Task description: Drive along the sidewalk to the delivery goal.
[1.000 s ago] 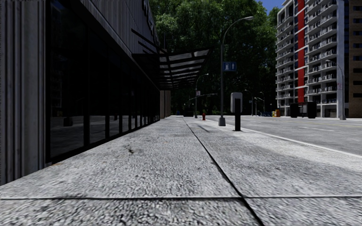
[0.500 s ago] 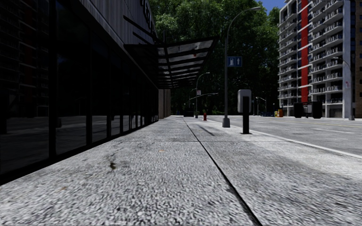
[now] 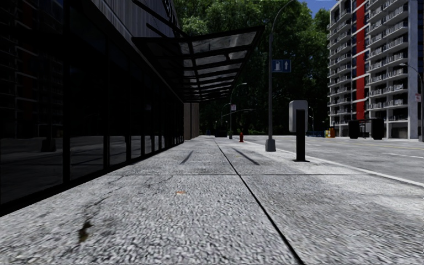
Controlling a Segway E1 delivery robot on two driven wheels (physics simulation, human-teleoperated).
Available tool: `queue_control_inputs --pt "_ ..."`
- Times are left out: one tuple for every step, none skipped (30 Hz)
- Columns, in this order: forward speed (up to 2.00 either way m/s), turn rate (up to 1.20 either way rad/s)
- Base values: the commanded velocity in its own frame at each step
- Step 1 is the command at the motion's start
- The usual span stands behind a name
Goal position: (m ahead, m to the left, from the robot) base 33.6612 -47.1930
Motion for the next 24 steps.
queue_control_inputs --pt "2.0 0.0" --pt "2.0 0.0" --pt "2.0 0.0" --pt "2.0 0.0" --pt "2.0 0.0" --pt "2.0 0.0" --pt "2.0 0.0" --pt "2.0 0.0" --pt "2.0 0.0" --pt "2.0 0.0" --pt "2.0 0.0" --pt "2.0 0.0" --pt "2.0 0.0" --pt "2.0 0.0" --pt "2.0 0.0" --pt "2.0 0.0" --pt "2.0 0.0" --pt "2.0 0.0" --pt "2.0 0.0" --pt "2.0 0.0" --pt "2.0 0.0" --pt "2.0 0.0" --pt "2.0 0.0" --pt "2.0 0.0"
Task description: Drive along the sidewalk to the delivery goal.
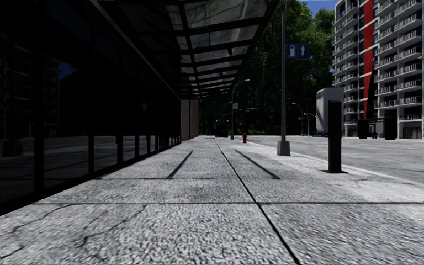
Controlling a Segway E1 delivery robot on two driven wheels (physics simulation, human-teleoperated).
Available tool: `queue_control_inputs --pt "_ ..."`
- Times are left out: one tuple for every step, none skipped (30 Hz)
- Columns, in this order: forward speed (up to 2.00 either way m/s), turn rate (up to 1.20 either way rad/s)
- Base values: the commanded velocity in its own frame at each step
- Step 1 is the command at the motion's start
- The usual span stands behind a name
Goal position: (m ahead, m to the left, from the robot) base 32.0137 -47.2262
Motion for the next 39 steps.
queue_control_inputs --pt "2.0 0.0" --pt "2.0 0.0" --pt "2.0 0.0" --pt "2.0 0.0" --pt "2.0 0.0" --pt "2.0 0.0" --pt "2.0 0.0" --pt "2.0 0.0" --pt "2.0 0.0" --pt "2.0 0.0" --pt "2.0 0.0" --pt "2.0 0.0" --pt "2.0 0.0" --pt "2.0 0.0" --pt "2.0 0.0" --pt "2.0 0.0" --pt "2.0 0.0" --pt "2.0 0.0" --pt "2.0 0.0" --pt "2.0 0.0" --pt "2.0 0.0" --pt "2.0 0.0" --pt "2.0 0.0" --pt "2.0 0.0" --pt "2.0 0.0" --pt "2.0 0.0" --pt "2.0 0.0" --pt "2.0 0.0" --pt "2.0 0.0" --pt "2.0 0.0" --pt "2.0 0.0" --pt "2.0 0.0" --pt "2.0 0.0" --pt "2.0 0.0" --pt "2.0 0.0" --pt "2.0 0.0" --pt "2.0 0.0" --pt "2.0 0.0" --pt "2.0 0.0"
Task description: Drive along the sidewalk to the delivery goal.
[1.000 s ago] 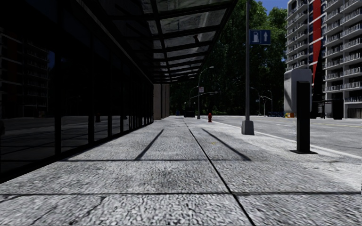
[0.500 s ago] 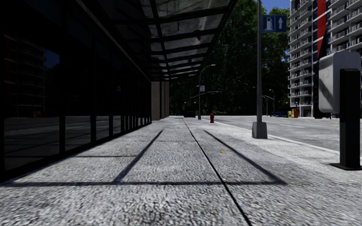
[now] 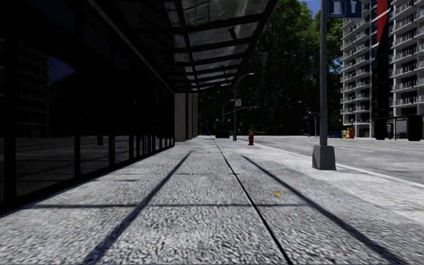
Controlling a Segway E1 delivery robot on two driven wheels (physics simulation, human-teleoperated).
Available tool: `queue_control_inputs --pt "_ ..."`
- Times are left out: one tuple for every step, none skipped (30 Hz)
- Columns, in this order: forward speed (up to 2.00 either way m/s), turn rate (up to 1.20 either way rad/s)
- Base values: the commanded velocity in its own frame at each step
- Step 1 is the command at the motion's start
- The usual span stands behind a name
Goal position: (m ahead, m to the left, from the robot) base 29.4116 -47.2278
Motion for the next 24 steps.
queue_control_inputs --pt "2.0 0.0" --pt "2.0 0.0" --pt "2.0 0.0" --pt "2.0 0.0" --pt "2.0 0.0" --pt "2.0 0.0" --pt "2.0 0.0" --pt "2.0 0.0" --pt "2.0 0.0" --pt "2.0 0.0" --pt "2.0 0.0" --pt "2.0 0.0" --pt "2.0 0.0" --pt "2.0 0.0" --pt "2.0 0.0" --pt "2.0 0.0" --pt "2.0 0.0" --pt "2.0 0.0" --pt "2.0 0.0" --pt "2.0 0.0" --pt "2.0 0.0" --pt "2.0 0.0" --pt "2.0 0.0" --pt "2.0 0.0"
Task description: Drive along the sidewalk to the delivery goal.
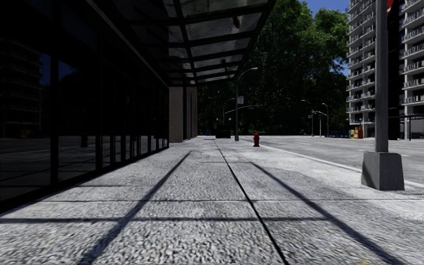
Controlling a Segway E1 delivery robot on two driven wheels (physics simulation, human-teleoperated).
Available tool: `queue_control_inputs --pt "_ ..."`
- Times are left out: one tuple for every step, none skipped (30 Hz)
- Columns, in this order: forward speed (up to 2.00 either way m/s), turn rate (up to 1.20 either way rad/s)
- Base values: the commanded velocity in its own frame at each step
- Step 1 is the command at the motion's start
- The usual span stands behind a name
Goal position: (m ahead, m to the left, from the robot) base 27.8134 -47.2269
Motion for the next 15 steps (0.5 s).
queue_control_inputs --pt "2.0 0.0" --pt "2.0 0.0" --pt "2.0 0.0" --pt "2.0 0.0" --pt "2.0 0.0" --pt "2.0 0.0" --pt "2.0 0.0" --pt "2.0 0.0" --pt "2.0 0.0" --pt "2.0 0.0" --pt "2.0 0.0" --pt "2.0 0.0" --pt "2.0 0.0" --pt "2.0 0.0" --pt "2.0 0.0"
